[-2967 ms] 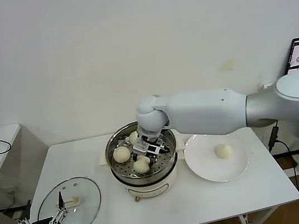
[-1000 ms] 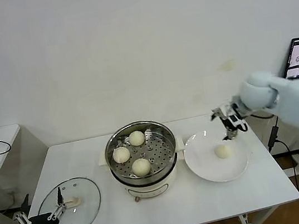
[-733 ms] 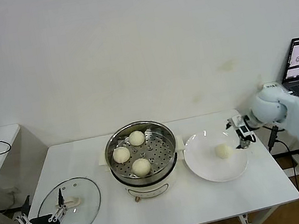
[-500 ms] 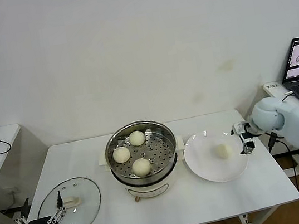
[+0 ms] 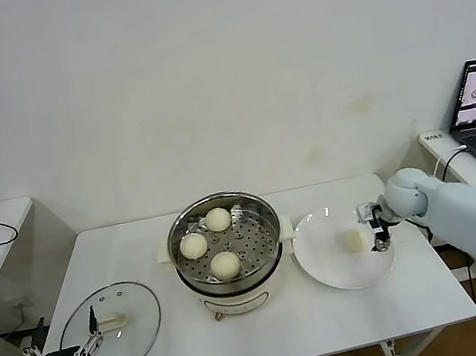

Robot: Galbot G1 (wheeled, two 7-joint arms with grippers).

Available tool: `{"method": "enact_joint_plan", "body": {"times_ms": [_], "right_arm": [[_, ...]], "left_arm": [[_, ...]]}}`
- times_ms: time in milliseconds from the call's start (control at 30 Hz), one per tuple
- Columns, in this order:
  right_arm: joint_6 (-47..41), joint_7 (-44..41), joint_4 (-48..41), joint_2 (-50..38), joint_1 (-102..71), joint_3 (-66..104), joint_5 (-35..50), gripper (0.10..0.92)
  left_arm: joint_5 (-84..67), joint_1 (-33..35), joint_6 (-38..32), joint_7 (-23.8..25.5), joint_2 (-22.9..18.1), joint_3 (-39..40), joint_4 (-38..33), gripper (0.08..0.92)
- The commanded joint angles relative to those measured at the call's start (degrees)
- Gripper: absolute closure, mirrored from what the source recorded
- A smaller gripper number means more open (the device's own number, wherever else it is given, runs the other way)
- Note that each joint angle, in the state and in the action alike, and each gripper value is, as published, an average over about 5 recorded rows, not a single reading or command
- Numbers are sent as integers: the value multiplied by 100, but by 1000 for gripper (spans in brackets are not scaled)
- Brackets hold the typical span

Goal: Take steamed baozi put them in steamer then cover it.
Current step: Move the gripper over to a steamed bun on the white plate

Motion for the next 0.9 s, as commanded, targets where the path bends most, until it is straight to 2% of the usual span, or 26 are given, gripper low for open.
{"method": "enact_joint_plan", "body": {"times_ms": [33,400,900], "right_arm": [[-3,42,-323,294,-145,89,-128,203],[0,76,-543,437,-149,126,-188,230],[-14,5,-666,515,-170,131,-231,309]], "left_arm": [[-3,-7,-5,2,0,6,15,177],[-5,-43,-11,2,-9,26,63,177],[-11,-34,-11,3,-16,27,42,177]]}}
